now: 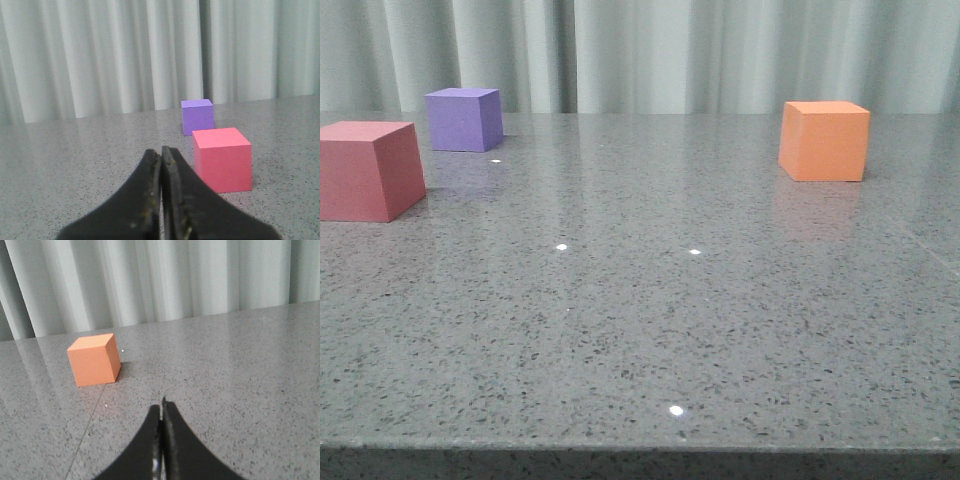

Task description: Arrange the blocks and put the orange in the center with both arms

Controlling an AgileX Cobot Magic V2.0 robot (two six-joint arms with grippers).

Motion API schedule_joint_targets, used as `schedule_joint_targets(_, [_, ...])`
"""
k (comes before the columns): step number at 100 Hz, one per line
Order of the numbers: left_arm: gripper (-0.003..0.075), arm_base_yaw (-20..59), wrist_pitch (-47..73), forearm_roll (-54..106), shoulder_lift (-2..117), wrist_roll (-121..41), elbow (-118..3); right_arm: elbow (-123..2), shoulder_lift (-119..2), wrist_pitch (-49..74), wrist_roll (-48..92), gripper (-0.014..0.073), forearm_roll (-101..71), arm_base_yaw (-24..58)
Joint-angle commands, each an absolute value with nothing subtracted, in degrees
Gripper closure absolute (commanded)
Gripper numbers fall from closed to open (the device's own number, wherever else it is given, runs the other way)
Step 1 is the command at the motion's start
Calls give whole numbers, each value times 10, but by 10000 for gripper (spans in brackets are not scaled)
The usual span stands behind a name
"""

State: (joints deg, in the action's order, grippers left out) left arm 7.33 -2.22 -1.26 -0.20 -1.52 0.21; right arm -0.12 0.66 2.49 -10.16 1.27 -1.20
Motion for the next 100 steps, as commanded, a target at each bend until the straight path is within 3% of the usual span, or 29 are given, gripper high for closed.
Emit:
schedule_joint_targets(1, [741,71,-67,-8,-23,-16,26,-65,13,4,-103,662,8,-17])
schedule_joint_targets(19, [741,71,-67,-8,-23,-16,26,-220,-30,184,-103,662,8,-17])
schedule_joint_targets(53, [741,71,-67,-8,-23,-16,26,-510,-281,532,-103,662,4,-17])
schedule_joint_targets(91, [741,71,-67,-8,-23,-16,26,-555,-421,548,-103,655,-11,-17])
schedule_joint_targets(100, [741,71,-67,-8,-23,-16,26,-555,-438,562,-103,589,-11,-17])
